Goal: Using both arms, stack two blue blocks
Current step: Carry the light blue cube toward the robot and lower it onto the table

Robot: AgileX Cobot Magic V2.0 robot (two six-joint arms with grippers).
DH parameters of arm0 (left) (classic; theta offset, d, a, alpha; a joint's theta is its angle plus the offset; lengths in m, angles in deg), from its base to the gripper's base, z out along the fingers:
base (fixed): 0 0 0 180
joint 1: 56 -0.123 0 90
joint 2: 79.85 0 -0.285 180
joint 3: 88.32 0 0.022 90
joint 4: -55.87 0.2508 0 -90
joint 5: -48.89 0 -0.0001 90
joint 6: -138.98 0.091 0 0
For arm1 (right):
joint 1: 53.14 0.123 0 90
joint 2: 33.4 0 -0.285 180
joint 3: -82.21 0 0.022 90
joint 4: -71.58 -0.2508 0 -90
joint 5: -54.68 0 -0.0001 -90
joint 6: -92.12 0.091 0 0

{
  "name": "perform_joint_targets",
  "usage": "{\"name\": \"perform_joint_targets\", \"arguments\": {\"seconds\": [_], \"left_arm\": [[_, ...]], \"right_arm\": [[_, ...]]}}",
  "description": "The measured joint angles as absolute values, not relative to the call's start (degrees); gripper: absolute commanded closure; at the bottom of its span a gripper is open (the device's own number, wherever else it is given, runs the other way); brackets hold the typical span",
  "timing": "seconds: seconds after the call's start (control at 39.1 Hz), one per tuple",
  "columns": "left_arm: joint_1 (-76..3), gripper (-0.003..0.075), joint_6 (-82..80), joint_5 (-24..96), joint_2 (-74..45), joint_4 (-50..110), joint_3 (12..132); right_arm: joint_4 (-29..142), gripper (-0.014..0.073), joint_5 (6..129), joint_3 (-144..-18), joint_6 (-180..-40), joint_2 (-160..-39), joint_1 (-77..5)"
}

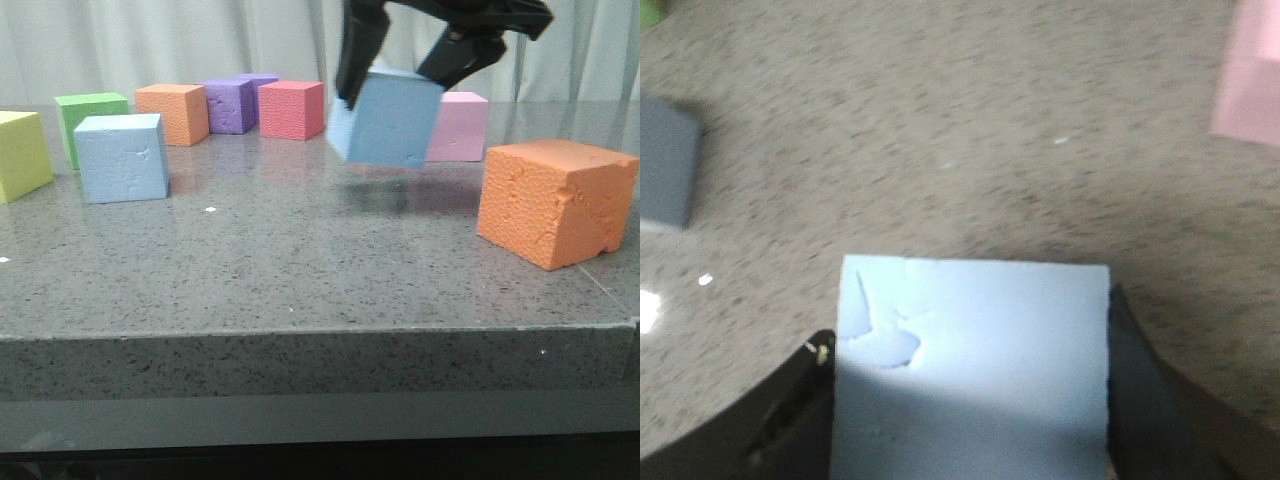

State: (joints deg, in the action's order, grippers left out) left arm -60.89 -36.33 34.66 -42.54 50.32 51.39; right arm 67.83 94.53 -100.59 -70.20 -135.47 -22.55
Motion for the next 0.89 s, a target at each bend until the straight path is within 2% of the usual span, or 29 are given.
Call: {"name": "perform_joint_targets", "arguments": {"seconds": [0.26,0.61,0.74,0.89], "left_arm": [[-60.9,0.005,-36.3,34.7,-42.5,50.3,51.4],[-60.9,0.005,-36.3,34.7,-42.5,50.3,51.4],[-60.9,0.005,-36.3,34.7,-42.5,50.3,51.4],[-60.9,0.005,-36.3,34.7,-42.5,50.3,51.4]], "right_arm": [[67.7,0.0291,94.0,-101.2,-68.8,-136.4,-16.0],[67.8,0.0288,94.0,-104.9,-67.2,-142.6,-13.7],[68.2,0.023,93.9,-104.9,-67.2,-143.3,-13.7],[68.2,0.0083,93.9,-105.0,-67.1,-143.3,-13.7]]}}
